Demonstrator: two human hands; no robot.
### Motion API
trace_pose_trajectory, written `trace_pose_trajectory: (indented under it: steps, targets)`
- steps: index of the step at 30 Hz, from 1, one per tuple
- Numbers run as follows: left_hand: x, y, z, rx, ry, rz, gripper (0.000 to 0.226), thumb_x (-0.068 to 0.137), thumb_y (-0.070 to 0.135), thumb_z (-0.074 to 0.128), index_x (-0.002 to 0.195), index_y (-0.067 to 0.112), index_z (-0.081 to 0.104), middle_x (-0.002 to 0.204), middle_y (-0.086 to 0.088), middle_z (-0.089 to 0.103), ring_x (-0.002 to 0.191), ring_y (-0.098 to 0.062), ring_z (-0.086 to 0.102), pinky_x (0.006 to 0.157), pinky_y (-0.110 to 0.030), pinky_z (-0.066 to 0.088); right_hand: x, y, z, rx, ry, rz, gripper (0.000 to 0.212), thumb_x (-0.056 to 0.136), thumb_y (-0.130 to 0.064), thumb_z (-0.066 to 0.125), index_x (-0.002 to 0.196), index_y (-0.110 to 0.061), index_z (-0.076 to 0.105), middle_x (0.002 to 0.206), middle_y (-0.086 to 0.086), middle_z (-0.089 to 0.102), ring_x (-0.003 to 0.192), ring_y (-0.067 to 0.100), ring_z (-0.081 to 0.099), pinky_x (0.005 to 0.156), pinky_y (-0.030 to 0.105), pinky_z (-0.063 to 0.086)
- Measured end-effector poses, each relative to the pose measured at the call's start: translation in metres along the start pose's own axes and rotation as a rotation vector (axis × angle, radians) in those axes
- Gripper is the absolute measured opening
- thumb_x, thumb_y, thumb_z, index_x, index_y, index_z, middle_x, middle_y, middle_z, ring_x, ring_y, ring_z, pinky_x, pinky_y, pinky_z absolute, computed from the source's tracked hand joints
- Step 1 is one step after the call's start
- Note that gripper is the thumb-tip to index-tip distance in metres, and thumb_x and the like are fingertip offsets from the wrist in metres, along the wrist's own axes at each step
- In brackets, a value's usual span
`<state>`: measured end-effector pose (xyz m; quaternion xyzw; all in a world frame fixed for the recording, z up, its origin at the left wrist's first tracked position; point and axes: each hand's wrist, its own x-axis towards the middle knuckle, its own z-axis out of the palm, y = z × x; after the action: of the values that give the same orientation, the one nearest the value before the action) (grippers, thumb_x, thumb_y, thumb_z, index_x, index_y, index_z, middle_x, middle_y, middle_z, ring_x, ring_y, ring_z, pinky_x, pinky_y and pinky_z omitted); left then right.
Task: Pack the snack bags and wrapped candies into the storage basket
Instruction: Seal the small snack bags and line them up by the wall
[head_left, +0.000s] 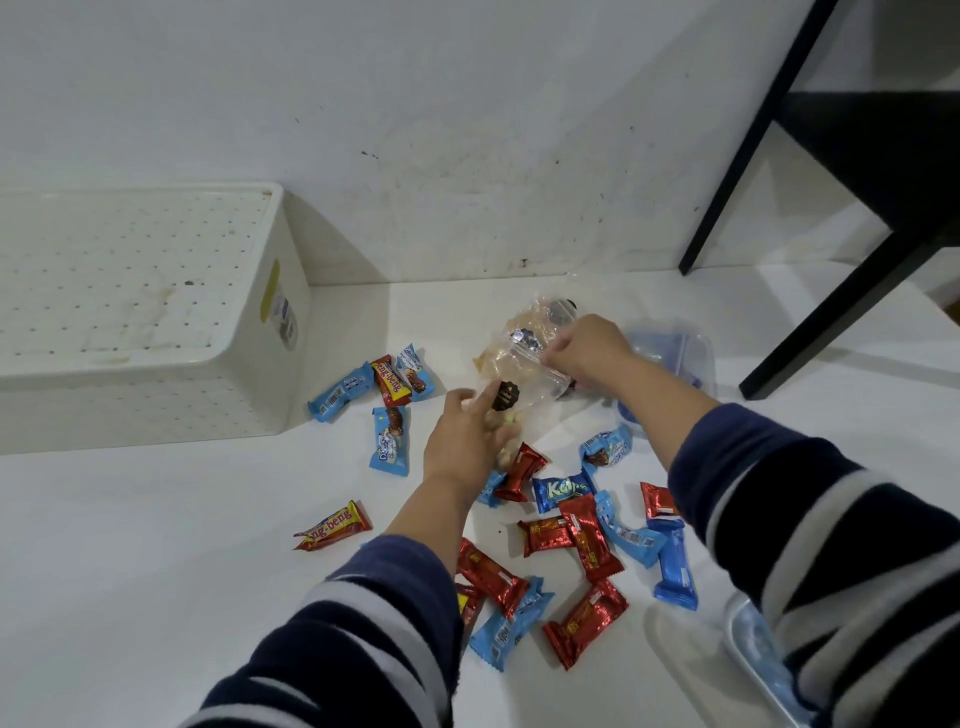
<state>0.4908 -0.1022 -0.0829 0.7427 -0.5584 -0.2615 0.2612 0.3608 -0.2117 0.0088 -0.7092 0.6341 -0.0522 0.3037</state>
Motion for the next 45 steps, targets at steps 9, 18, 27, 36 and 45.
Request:
trace_pose_trajectory:
  steps: [9, 18, 27, 36, 45]
  targets:
    - [0.027, 0.052, -0.025, -0.497, 0.206, -0.184, 0.025, 0.096, 0.036, 0.051, 0.087, 0.014, 0.06, 0.075, 0.007, 0.058, 0.071, -0.011, 0.053, 0.065, -0.023, 0.042, -0.018, -0.006, 0.006, 0.088, 0.032, -0.104, 0.013, 0.086, -0.024, 0.064, 0.085, -0.016, 0.074, 0.091, 0.005, 0.074, 0.077, 0.026, 0.072, 0.063, 0.031, 0.059]
    - [0.021, 0.041, -0.021, -0.476, 0.207, -0.151, 0.013, 0.093, 0.026, 0.056, 0.089, 0.015, 0.062, 0.089, 0.002, 0.062, 0.085, -0.014, 0.057, 0.065, -0.014, 0.041, -0.013, -0.009, 0.017, 0.056, 0.049, -0.082, 0.019, 0.094, -0.017, 0.052, 0.089, -0.012, 0.07, 0.094, 0.005, 0.065, 0.082, 0.024, 0.063, 0.077, 0.037, 0.058]
    - [-0.006, 0.0, -0.013, -0.237, 0.016, -0.076, 0.048, 0.087, 0.004, 0.06, 0.127, 0.029, 0.05, 0.141, 0.0, 0.027, 0.09, -0.011, 0.058, 0.082, -0.026, 0.052, -0.017, -0.001, 0.039, 0.335, 0.201, -0.163, 0.023, 0.086, -0.007, 0.065, 0.103, -0.016, 0.052, 0.106, 0.004, 0.053, 0.084, 0.016, 0.05, 0.076, 0.027, 0.044]
    - [-0.005, 0.0, -0.028, -0.189, 0.148, -0.068, 0.053, 0.09, 0.006, 0.056, 0.137, 0.027, 0.044, 0.136, -0.002, 0.04, 0.11, -0.019, 0.052, 0.082, -0.024, 0.038, -0.025, -0.009, 0.083, 0.413, 0.124, -0.141, 0.047, 0.089, 0.004, 0.055, 0.127, -0.024, 0.055, 0.112, 0.005, 0.059, 0.086, 0.011, 0.053, 0.061, 0.006, 0.035]
    - [0.103, -0.029, -0.095, -0.202, 0.426, 0.012, 0.056, 0.089, 0.01, 0.06, 0.14, 0.023, 0.042, 0.134, 0.001, 0.041, 0.103, -0.013, 0.054, 0.082, -0.02, 0.039, 0.079, -0.108, 0.068, 0.496, 0.101, -0.324, 0.047, 0.089, -0.002, 0.058, 0.128, -0.029, 0.055, 0.105, 0.0, 0.052, 0.086, 0.018, 0.057, 0.07, 0.018, 0.043]
